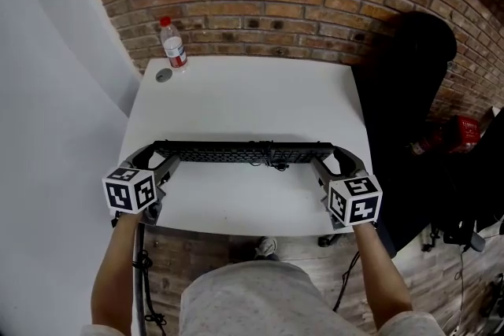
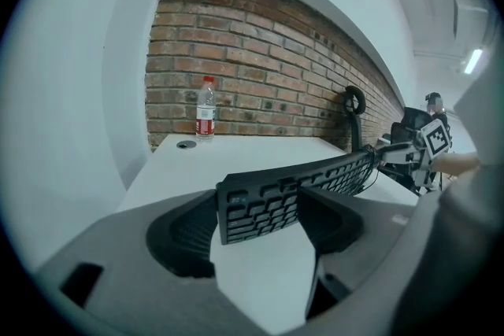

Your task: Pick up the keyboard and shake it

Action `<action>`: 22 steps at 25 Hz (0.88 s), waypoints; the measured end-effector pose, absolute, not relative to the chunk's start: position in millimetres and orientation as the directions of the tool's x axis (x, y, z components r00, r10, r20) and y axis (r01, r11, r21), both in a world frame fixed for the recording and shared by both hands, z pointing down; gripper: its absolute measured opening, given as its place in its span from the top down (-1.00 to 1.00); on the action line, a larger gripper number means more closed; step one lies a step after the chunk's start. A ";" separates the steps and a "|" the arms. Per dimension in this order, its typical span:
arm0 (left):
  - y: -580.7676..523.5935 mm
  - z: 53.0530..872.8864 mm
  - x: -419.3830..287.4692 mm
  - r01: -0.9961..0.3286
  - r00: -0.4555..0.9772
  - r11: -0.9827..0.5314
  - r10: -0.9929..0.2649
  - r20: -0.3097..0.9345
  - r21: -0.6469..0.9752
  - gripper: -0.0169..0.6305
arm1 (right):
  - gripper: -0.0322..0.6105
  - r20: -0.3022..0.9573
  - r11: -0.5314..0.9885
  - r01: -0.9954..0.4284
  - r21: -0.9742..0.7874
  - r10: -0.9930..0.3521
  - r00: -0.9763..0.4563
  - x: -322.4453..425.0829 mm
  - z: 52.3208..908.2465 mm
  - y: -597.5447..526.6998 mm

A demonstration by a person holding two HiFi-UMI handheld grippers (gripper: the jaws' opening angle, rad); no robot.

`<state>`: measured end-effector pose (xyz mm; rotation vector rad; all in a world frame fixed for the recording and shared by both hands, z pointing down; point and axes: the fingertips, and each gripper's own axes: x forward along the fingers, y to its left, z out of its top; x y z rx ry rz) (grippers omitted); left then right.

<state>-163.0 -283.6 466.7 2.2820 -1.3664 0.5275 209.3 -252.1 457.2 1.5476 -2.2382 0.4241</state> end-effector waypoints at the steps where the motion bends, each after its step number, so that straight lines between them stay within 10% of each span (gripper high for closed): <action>1: -280.9 467.1 -163.7 -0.887 0.449 -0.433 -0.723 0.526 0.162 0.00 | 0.16 0.476 0.343 -0.939 -0.020 -0.823 -0.311 208.6 457.5 -249.1; 22: -232.0 483.7 -171.1 -0.885 0.442 -0.442 -0.694 0.568 0.149 0.00 | 0.19 0.524 0.327 -0.941 0.091 -0.819 -0.234 203.8 474.4 -190.2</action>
